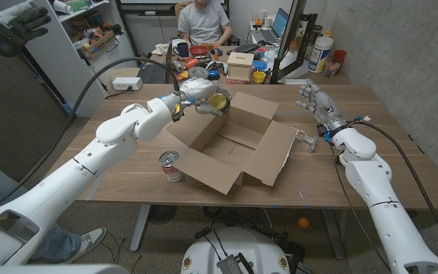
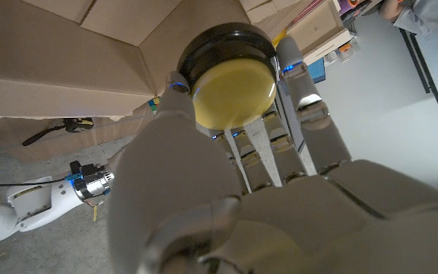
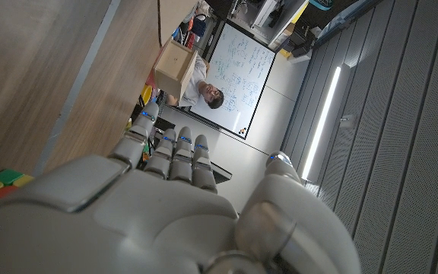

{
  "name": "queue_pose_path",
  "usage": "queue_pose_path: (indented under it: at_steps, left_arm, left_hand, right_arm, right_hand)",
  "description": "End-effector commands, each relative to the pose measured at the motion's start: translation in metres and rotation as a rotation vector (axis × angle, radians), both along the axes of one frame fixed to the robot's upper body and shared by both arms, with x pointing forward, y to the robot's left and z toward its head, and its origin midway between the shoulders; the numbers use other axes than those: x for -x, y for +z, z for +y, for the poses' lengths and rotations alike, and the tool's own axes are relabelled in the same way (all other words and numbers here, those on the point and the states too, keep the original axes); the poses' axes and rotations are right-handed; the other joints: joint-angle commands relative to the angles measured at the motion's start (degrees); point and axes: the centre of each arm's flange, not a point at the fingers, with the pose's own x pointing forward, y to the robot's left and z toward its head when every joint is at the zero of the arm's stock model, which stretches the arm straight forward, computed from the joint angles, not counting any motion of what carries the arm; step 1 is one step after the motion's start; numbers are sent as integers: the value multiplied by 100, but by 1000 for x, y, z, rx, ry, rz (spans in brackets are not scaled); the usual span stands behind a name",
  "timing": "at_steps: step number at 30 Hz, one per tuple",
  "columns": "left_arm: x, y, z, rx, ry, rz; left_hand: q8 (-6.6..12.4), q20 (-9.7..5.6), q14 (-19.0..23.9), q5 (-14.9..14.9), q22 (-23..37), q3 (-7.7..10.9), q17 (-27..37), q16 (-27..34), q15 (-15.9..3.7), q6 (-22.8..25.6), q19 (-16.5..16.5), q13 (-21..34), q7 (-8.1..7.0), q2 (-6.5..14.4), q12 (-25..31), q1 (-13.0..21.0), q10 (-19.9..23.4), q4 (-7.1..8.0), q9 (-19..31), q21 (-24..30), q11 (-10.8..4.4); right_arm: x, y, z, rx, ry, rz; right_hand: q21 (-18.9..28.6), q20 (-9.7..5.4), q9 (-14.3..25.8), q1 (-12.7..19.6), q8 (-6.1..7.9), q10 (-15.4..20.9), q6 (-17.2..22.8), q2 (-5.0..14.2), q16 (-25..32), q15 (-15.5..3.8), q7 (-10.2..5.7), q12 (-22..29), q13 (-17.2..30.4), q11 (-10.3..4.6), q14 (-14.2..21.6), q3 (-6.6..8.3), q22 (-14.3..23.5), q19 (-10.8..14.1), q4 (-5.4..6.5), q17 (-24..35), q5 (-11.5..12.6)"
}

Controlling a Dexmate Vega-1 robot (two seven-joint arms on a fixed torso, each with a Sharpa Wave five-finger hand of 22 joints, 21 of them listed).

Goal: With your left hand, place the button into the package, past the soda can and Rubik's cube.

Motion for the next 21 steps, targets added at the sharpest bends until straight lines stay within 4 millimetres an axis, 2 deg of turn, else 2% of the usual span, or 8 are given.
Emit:
queue_pose_path:
  at_steps: [1,21]
  left_arm:
    - [-7,-6,-23,-158,-10,60]
    - [-28,-17,-61,-239,-12,141]
  left_hand:
    - [43,-30,227,-3,16,-18,9,-13,-687,38,-85,28,-14,317,-16,373,21,58,31,-63,17]
    - [56,29,127,24,17,-34,35,-44,-658,-16,-298,71,-29,316,-67,347,-12,93,56,-163,32]
  right_arm:
    - [1,1,-3,-16,-5,-9]
    - [4,-4,-12,-27,-13,-8]
  right_hand:
    - [-31,2,26,-31,8,55,49,47,2,-10,24,-9,19,4,43,1,-1,44,-5,1,23]
    - [-54,23,27,-34,11,64,62,50,2,-18,21,-7,20,2,43,-8,0,59,-9,1,23]
